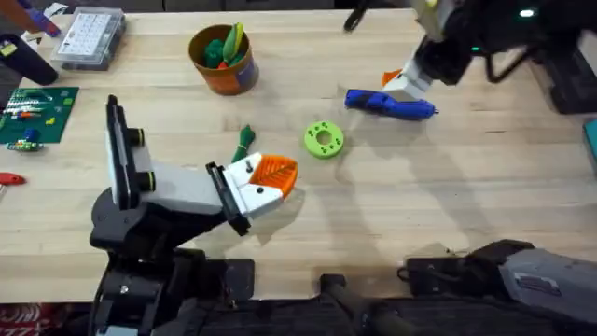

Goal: Pick up the gripper from the table and insert it into the empty holder that is missing its gripper. Then pick up a screw, insert it into the mounting hole, and use the screwdriver to tighten it. Finally, clean up the table by picking up the vegetable and placing it into the bucket.

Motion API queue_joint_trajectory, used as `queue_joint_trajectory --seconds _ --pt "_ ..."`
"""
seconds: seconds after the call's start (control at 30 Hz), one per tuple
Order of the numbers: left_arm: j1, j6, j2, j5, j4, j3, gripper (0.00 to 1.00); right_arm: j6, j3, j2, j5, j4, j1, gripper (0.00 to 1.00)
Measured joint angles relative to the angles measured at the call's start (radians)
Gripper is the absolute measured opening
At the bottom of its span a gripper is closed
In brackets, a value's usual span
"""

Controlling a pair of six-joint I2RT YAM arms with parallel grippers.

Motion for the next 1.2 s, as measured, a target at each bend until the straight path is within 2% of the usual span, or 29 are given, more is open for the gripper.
queue_joint_trajectory --seconds 0.07,0.17,0.2,0.4,0.63,0.67,0.7,0.83,0.87,0.9,0.97,1.07,1.2 --pt "0.013 -0.001 0.000 -0.030 -0.028 0.015 0.015 0.052 0.000 -0.043 -0.003 -0.029 0.000 0.996" --pt "0.038 0.018 0.000 -0.084 -0.136 0.064 0.015 0.108 0.001 -0.111 -0.003 -0.076 0.000 0.996" --pt "0.066 0.050 0.000 -0.144 -0.200 0.124 0.015 0.147 0.001 -0.190 -0.008 -0.122 0.000 0.997" --pt "0.068 0.051 0.000 -0.154 -0.255 0.137 0.015 0.172 0.002 -0.203 -0.010 -0.171 0.000 0.997" --pt "0.068 0.043 0.000 -0.181 -0.198 0.137 0.005 0.208 0.002 -0.209 -0.011 -0.179 0.000 0.997" --pt "0.068 0.046 0.000 -0.187 -0.174 0.137 0.045 0.210 0.002 -0.210 -0.012 -0.183 0.000 0.997" --pt "0.068 0.049 0.000 -0.191 -0.153 0.137 0.155 0.211 0.002 -0.213 -0.014 -0.189 0.000 0.996" --pt "0.068 0.049 0.000 -0.196 -0.167 0.139 0.777 0.227 0.002 -0.228 -0.022 -0.204 0.000 0.996" --pt "0.068 0.046 0.000 -0.198 -0.162 0.140 0.901 0.229 0.002 -0.234 -0.025 -0.209 0.000 0.997" --pt "0.068 0.042 0.000 -0.200 -0.155 0.140 0.967 0.231 0.002 -0.240 -0.027 -0.217 0.000 0.997" --pt "0.068 0.040 0.000 -0.218 -0.166 0.146 0.985 0.236 0.002 -0.254 -0.031 -0.240 0.000 0.997" --pt "0.068 0.040 0.015 -0.284 -0.251 0.191 0.986 0.250 0.002 -0.268 -0.034 -0.263 0.000 0.997" --pt "0.068 0.080 0.096 -0.386 -0.430 0.328 0.986 0.265 0.002 -0.271 -0.037 -0.276 0.000 0.997"
